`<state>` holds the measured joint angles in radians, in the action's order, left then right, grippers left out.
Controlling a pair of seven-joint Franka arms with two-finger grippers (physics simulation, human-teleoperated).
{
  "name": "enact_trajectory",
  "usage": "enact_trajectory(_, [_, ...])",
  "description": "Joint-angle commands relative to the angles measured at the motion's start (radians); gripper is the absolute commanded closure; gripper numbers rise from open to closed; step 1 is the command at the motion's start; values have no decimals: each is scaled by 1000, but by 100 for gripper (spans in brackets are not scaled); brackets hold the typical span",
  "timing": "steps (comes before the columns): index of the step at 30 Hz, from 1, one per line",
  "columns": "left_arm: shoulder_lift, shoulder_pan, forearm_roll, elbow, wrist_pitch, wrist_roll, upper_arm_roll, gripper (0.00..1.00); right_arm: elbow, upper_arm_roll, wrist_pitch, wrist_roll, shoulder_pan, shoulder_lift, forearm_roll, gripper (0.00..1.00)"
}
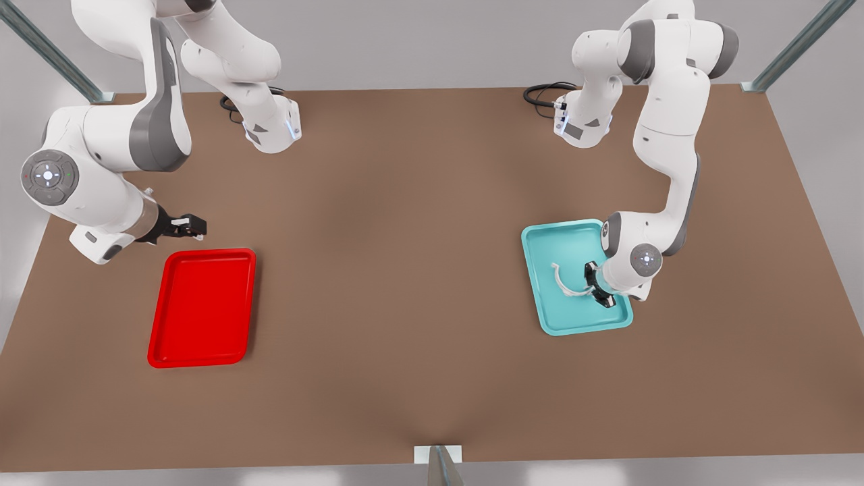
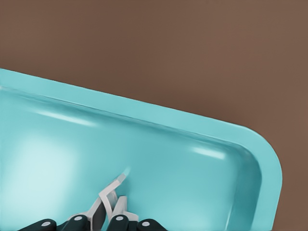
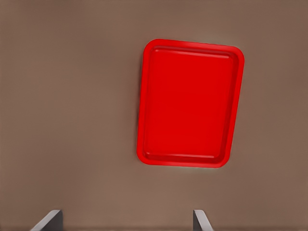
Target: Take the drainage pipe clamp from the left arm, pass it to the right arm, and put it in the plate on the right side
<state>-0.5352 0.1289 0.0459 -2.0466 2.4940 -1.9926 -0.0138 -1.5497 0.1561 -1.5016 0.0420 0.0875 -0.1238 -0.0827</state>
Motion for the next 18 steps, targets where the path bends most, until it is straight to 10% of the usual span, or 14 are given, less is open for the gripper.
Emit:
enact_trajectory(1, [0, 0, 0, 0, -1, -15, 0, 68, 0, 0, -2, 6, 0, 1, 0, 0])
enact_trajectory(18, [35, 3, 0, 5, -50, -15, 0, 79, -1, 0, -3, 7, 1, 1, 1, 0])
